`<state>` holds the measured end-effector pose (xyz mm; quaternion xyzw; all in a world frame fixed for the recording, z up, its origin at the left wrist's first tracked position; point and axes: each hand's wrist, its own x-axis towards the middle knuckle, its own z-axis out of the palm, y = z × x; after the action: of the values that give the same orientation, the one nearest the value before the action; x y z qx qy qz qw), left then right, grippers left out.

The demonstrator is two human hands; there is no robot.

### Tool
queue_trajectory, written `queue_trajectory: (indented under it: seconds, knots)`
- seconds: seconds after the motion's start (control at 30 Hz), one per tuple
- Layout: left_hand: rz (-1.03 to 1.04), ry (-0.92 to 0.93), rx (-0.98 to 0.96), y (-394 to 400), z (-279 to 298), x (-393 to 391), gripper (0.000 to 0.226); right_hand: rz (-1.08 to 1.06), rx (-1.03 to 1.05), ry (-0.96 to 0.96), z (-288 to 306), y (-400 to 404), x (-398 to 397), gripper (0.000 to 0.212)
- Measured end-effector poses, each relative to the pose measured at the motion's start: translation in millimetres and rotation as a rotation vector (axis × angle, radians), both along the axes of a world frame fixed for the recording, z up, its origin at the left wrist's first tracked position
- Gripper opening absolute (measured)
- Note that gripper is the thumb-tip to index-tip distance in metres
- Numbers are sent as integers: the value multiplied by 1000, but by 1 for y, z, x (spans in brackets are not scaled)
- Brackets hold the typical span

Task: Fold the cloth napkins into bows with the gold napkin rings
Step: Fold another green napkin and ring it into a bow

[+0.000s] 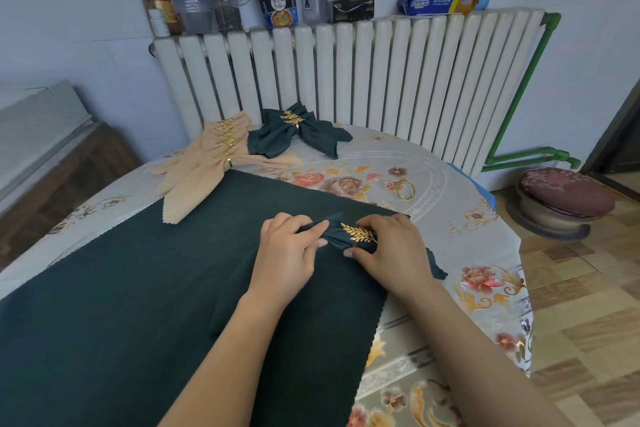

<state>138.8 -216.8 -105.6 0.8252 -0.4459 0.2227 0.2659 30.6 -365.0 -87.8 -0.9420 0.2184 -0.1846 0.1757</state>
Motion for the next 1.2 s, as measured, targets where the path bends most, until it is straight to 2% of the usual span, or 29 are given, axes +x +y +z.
queue_trajectory:
  seconds: [0.23, 0.33, 0.43, 0.5, 0.6, 0.73, 0.87, 0.97, 1.07, 1.13, 1.2]
  knots:
    - [-18, 11, -45, -1, 2, -1, 26, 22, 261, -100, 0, 2, -1, 47]
    - [-53, 109, -62, -2, 1, 1, 27, 19, 342, -138, 1, 2, -1, 44]
    - [-104, 250, -50, 1, -1, 3, 27, 13, 417, -83, 0, 1, -1, 44]
    - [-152, 294, -28, 3, 0, 4, 27, -1, 374, -4, 1, -1, -1, 49]
    - [-192, 293, -23, 4, 5, 3, 28, 6, 326, 88, 3, -4, -1, 69]
    - [-204, 336, -40, 5, 12, 2, 29, 129, 530, 33, 6, -6, -2, 72]
    - [-208, 312, 51, 5, 14, 0, 31, 153, 617, 9, 6, -7, -3, 63]
    - [-139, 281, 239, 3, 19, -9, 37, 148, 606, -2, 2, -5, -2, 51]
    - [-23, 302, 442, -7, 21, -22, 57, 159, 574, 3, 0, -4, -1, 46]
    - [-66, 390, 482, -12, 21, -29, 67, 173, 539, 3, 0, -4, -1, 45]
    - [-121, 601, 351, -15, 21, -29, 68, 198, 506, 1, 1, -5, -2, 44]
